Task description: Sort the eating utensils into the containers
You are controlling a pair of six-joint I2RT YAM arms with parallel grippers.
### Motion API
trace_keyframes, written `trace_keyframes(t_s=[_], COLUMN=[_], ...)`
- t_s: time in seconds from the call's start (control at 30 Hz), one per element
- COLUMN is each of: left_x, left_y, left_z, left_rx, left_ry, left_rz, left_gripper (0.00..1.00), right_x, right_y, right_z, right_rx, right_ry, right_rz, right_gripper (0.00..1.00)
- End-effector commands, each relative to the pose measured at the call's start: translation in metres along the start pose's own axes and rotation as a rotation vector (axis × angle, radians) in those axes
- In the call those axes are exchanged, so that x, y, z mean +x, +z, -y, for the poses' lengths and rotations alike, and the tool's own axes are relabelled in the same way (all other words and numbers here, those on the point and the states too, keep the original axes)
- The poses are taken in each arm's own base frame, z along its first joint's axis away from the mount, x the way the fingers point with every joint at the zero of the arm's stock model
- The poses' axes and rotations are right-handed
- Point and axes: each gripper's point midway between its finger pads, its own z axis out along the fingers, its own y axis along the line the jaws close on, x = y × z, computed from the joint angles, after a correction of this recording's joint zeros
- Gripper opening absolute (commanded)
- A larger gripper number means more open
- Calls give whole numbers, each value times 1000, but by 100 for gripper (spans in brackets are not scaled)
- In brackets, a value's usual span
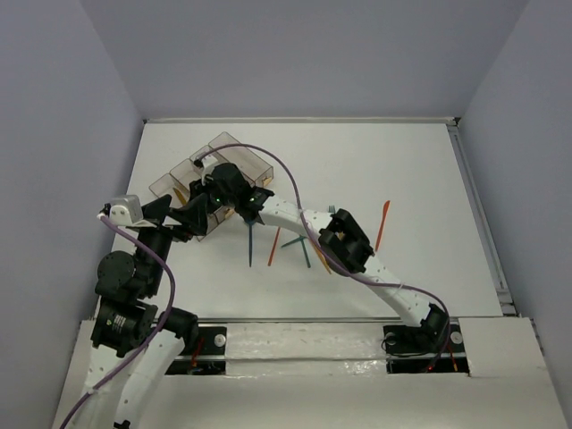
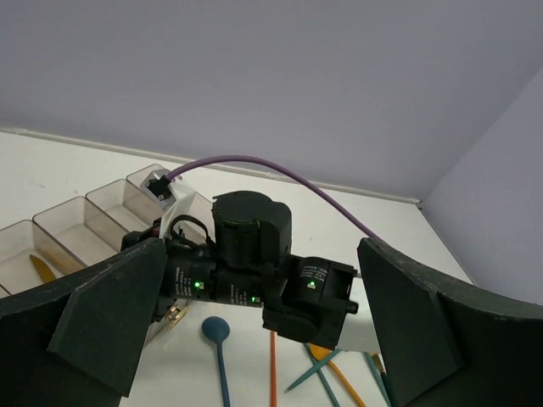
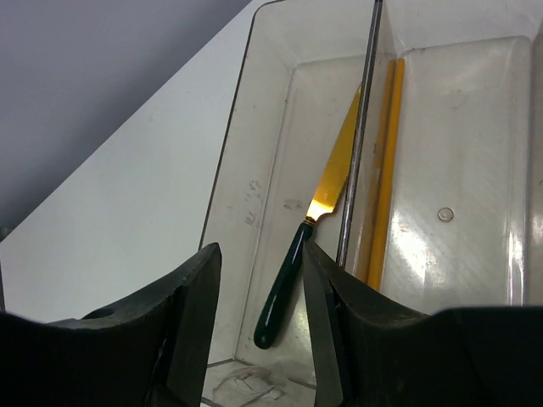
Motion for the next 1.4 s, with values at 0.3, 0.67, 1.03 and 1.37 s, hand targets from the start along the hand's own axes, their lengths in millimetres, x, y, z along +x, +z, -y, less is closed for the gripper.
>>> trace_keyframes(t_s=[0.3, 0.67, 1.03, 1.37], left_x=[-16, -11, 3, 8], left_y=[-2, -1, 9, 12], left_z=[9, 11, 4, 7], left_rx=[35, 49, 9, 24], left_ry=[-1, -5, -19, -17], left_rz=[48, 38, -2, -20], left_gripper=[99, 99, 99, 99], right_x=[-124, 64, 161, 172], right_y=[-119, -374, -439, -425], right_z=[-42, 89, 111, 119], right_rx=[110, 854, 1078, 1061], right_ry=[-49, 226, 386, 403], right_rz=[310, -87, -297, -326], right_gripper=[45, 37, 36, 30])
